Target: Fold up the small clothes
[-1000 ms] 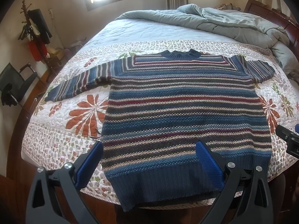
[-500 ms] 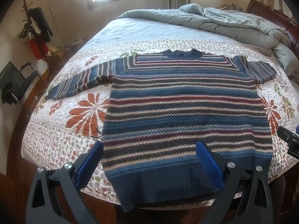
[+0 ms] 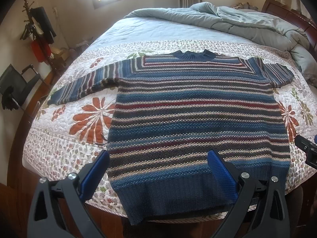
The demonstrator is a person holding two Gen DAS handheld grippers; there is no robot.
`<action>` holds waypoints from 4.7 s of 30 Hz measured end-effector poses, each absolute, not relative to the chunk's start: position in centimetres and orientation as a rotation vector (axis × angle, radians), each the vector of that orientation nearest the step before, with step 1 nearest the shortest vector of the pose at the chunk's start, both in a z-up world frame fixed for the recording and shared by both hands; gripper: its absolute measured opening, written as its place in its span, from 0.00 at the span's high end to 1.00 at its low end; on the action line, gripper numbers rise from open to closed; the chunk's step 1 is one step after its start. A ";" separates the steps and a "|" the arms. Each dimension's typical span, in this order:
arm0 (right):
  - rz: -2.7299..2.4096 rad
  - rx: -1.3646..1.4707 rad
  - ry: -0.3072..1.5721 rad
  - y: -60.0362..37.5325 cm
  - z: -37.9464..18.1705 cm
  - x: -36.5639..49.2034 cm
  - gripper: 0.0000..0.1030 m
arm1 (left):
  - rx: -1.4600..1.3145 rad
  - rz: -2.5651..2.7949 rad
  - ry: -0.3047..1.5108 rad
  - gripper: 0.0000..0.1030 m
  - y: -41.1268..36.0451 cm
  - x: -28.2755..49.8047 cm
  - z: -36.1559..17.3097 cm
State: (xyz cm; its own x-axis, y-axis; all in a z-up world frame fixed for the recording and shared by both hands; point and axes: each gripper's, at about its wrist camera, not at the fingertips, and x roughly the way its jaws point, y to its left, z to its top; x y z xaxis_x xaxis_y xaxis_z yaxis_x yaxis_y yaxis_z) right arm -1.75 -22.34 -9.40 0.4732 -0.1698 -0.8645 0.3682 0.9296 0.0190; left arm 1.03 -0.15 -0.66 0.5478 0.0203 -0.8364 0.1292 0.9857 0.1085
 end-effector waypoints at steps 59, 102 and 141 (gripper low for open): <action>-0.582 0.301 1.195 -54.8 -15.0 17.3 0.02 | 0.138 -0.122 1.095 0.04 -19.7 23.7 -5.4; 0.372 0.171 1.065 -29.8 -12.2 27.1 0.43 | 0.021 0.095 1.061 0.04 -6.8 28.1 -4.9; 0.235 0.313 1.165 -38.7 -13.0 10.1 0.35 | -0.129 -0.069 0.968 0.85 -11.6 32.7 -5.2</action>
State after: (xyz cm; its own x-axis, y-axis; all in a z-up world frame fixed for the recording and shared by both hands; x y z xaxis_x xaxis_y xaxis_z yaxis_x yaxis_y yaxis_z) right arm 10.05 -38.73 -13.04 0.3786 0.3411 -0.8604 -0.0197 0.9324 0.3609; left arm 32.69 -11.58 -5.22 0.5658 -0.1156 -0.8164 0.0007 0.9902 -0.1397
